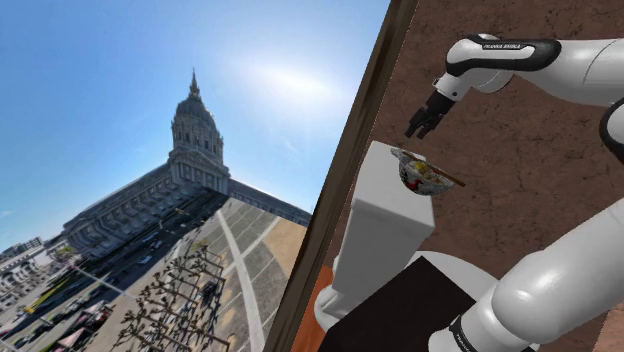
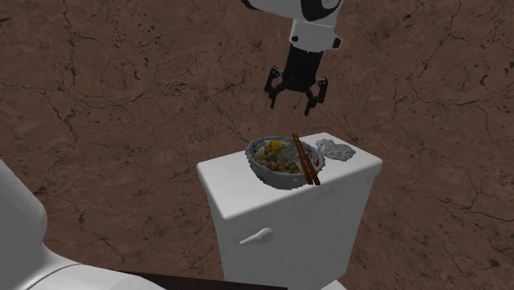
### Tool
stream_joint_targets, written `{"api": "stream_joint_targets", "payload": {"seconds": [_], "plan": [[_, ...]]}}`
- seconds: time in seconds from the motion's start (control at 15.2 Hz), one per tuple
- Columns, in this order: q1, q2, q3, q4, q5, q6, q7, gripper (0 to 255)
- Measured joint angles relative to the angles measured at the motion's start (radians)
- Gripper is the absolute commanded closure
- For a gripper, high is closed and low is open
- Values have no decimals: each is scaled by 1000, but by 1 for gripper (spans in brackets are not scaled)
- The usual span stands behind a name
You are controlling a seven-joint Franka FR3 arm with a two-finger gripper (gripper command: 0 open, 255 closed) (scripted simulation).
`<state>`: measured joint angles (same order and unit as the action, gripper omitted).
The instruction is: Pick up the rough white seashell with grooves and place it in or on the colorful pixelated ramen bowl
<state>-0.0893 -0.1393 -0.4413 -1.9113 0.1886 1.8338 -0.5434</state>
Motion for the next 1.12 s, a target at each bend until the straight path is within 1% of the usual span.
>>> {"api": "stream_joint_targets", "payload": {"seconds": [0.13, 0.4, 0.59, 0.66, 0.79, 1.12], "plan": [[-11, 81, -28, 64, 43, -4, -50, 0], [-57, 248, -73, 209, 139, -36, -152, 0], [-119, 386, -91, 352, 217, -87, -220, 0], [-135, 416, -92, 382, 234, -98, -235, 0], [-144, 442, -90, 398, 249, -94, -246, 0], [-135, 455, -82, 345, 261, -31, -258, 0]]}}
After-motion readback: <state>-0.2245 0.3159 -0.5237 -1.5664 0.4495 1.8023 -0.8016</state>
